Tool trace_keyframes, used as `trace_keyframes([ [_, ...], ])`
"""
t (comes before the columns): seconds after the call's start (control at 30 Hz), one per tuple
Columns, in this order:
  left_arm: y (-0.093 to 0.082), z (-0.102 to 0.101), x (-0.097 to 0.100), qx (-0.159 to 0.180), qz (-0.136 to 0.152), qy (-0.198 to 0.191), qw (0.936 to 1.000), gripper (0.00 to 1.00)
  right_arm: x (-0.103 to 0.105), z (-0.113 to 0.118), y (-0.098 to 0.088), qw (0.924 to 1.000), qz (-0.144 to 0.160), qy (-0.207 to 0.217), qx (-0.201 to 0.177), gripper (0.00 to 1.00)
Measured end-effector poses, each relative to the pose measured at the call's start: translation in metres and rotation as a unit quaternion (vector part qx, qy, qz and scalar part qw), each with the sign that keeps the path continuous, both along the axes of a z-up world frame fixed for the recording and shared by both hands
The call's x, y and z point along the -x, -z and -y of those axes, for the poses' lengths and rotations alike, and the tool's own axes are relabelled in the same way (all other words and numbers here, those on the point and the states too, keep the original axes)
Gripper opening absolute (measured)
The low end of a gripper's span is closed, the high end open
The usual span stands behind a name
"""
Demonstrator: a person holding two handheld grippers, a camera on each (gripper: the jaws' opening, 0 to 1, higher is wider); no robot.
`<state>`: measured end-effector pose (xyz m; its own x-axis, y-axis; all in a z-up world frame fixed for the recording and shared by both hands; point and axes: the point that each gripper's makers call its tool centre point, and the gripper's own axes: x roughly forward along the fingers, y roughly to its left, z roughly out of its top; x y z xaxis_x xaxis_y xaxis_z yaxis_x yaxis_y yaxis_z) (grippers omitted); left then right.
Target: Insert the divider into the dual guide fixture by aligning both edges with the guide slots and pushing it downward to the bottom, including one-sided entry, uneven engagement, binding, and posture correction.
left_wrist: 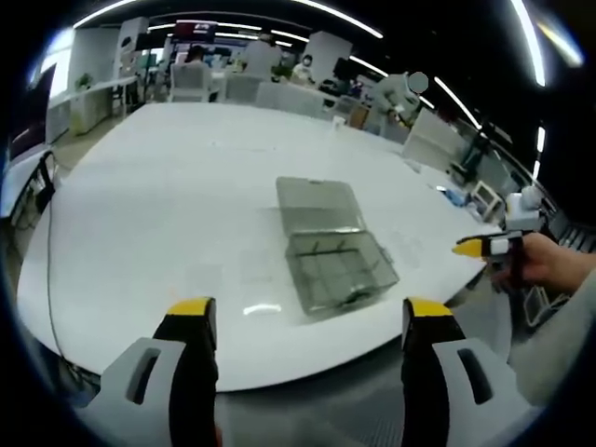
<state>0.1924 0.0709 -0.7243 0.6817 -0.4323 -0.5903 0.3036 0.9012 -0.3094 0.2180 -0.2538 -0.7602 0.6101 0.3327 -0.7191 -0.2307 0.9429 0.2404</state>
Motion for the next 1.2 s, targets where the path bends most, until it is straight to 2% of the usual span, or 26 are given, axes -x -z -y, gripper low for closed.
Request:
trace_keyframes([
  [0.3, 0.002, 0.003, -0.001, 0.001, -0.004, -0.001, 1.0000, 0.77, -0.021, 0.001, 0.010, 0.9999, -0.011, -0.007, 0.005, 0.75],
  [0.47, 0.004, 0.004, -0.003, 0.001, -0.008, 0.000, 1.0000, 0.77, -0.034, 0.004, 0.019, 0.9998, -0.012, -0.012, 0.011, 0.66],
  [0.6, 0.006, 0.004, -0.004, 0.000, -0.008, 0.000, 1.0000, 0.76, -0.040, 0.004, 0.028, 0.9996, -0.026, -0.012, 0.008, 0.64],
  [0.87, 0.009, 0.004, -0.007, -0.003, -0.012, -0.001, 0.9999, 0.76, -0.057, 0.011, 0.045, 0.9988, -0.037, -0.012, 0.029, 0.57],
  [1.13, 0.012, 0.007, -0.011, -0.002, -0.016, 0.001, 0.9999, 0.76, -0.060, 0.003, 0.056, 0.9974, -0.057, -0.014, 0.043, 0.53],
  [1.2, 0.013, 0.008, -0.012, -0.003, -0.016, 0.003, 0.9999, 0.76, -0.069, 0.004, 0.062, 0.9970, -0.060, -0.018, 0.046, 0.52],
])
